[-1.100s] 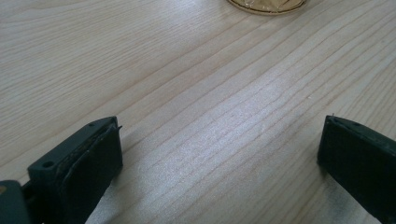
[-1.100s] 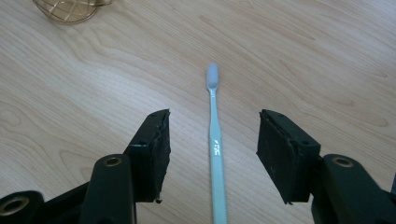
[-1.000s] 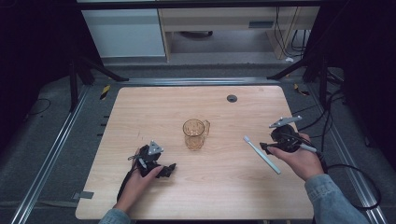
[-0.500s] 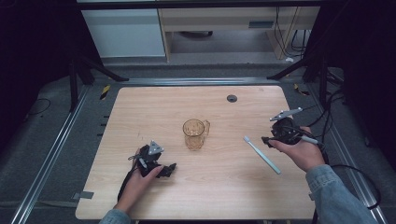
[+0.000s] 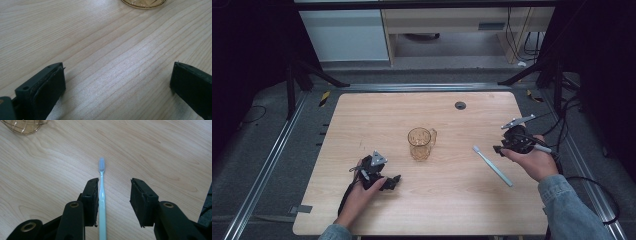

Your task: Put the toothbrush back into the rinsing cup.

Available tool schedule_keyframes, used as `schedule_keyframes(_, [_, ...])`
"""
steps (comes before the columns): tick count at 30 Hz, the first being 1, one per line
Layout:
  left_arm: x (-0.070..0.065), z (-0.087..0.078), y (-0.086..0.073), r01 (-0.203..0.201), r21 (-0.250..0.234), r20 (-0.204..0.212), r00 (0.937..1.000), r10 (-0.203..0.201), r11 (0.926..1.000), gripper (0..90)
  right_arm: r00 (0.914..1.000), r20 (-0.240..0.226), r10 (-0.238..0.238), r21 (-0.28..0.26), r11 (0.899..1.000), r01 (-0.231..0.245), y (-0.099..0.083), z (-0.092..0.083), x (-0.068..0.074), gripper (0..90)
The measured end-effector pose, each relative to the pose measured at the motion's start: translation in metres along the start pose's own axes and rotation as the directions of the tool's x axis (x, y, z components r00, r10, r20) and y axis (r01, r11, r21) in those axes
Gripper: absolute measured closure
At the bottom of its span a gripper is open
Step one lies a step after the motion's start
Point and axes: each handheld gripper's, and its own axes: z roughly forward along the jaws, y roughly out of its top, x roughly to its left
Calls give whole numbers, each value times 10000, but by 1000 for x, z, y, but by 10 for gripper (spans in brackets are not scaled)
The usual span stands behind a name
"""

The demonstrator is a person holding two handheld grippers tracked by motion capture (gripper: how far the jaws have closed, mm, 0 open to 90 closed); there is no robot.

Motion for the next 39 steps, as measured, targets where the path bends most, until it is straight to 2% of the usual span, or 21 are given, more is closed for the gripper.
schedule_keyframes(9, [0, 0, 0, -2, 1, -10, 10000, 2, 10000, 0, 10000, 3, -72, 361, 9993, 72, 2, 9, 2, 598])
schedule_keyframes(23, [0, 0, 0, -3, 1, 0, 10000, 3, 10000, 0, 10000, -90, -20, 1072, 9942, 29, 6, 18, -2, 616])
schedule_keyframes(34, [0, 0, 0, -6, 8, -12, 10000, 6, 10000, 0, 9994, -260, -225, 1790, 9835, 268, 13, 23, -1, 638])
schedule_keyframes(39, [0, 0, 0, 26, -26, -3, 10000, -26, 10000, 0, 9993, -302, -231, 2177, 9756, 291, 13, 29, -2, 654])
